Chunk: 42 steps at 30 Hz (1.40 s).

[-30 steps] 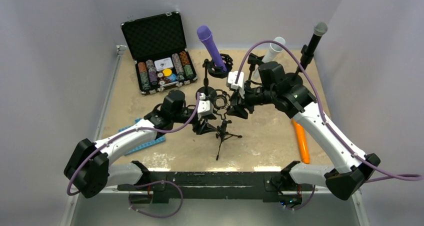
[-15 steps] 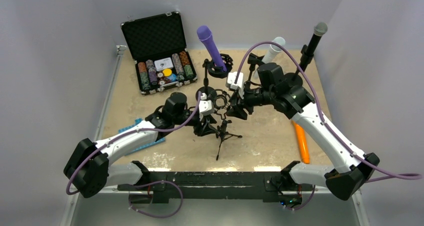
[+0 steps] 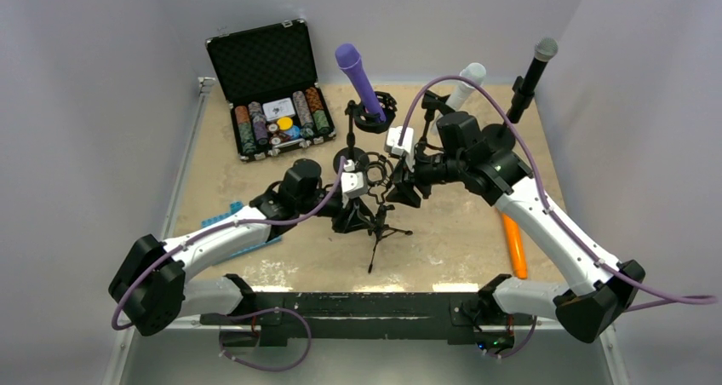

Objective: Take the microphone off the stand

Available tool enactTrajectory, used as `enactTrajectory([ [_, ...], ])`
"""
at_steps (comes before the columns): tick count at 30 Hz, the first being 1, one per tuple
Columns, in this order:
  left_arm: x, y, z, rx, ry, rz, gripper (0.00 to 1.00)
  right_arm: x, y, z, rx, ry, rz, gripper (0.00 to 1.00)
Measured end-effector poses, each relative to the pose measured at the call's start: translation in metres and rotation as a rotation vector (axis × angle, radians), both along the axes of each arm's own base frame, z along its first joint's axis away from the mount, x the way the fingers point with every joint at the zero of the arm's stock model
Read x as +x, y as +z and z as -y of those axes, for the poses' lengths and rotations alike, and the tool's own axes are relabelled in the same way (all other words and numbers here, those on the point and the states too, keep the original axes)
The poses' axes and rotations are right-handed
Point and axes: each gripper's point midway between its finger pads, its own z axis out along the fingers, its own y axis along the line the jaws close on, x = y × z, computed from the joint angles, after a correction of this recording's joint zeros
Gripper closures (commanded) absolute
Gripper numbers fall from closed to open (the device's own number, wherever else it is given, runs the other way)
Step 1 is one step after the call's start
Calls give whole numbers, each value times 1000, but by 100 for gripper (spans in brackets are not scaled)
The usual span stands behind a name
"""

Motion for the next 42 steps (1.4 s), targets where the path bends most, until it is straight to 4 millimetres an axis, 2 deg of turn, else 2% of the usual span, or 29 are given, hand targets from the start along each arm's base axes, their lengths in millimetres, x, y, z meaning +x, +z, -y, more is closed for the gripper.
enactTrajectory([
  [3, 0, -3, 0, 12, 2, -6, 75, -1, -3, 0, -1, -3, -8, 44],
  [6, 1, -3, 0, 26, -4, 5, 82, -1, -4, 0, -3, -2, -12, 44],
  [11, 4, -2, -3, 78, -48, 107, 88, -1, -6, 0, -3, 0, -13, 44],
  [14, 10, 0, -7, 118, -80, 197, 92, -3, -15, 1, -13, -2, -36, 44],
  [21, 15, -1, -13, 197, -185, 389, 94, -11, -33, 1, -17, -8, -105, 44],
  [28, 18, -5, -17, 261, -293, 616, 98, -15, -30, 3, 0, -12, -100, 44],
  [33, 14, -28, -28, 350, -365, 703, 99, -14, -27, 2, 11, -14, -90, 45],
  [34, 13, -31, -29, 363, -373, 710, 98, -14, -27, 2, 12, -15, -90, 45],
  [35, 14, -33, -30, 373, -376, 716, 92, -14, -27, 2, 13, -15, -90, 45],
  [39, 17, -34, -33, 396, -364, 722, 51, -14, -28, 2, 13, -17, -93, 45],
  [42, 15, -31, -37, 395, -332, 701, 31, -15, -28, 2, 13, -18, -93, 45],
])
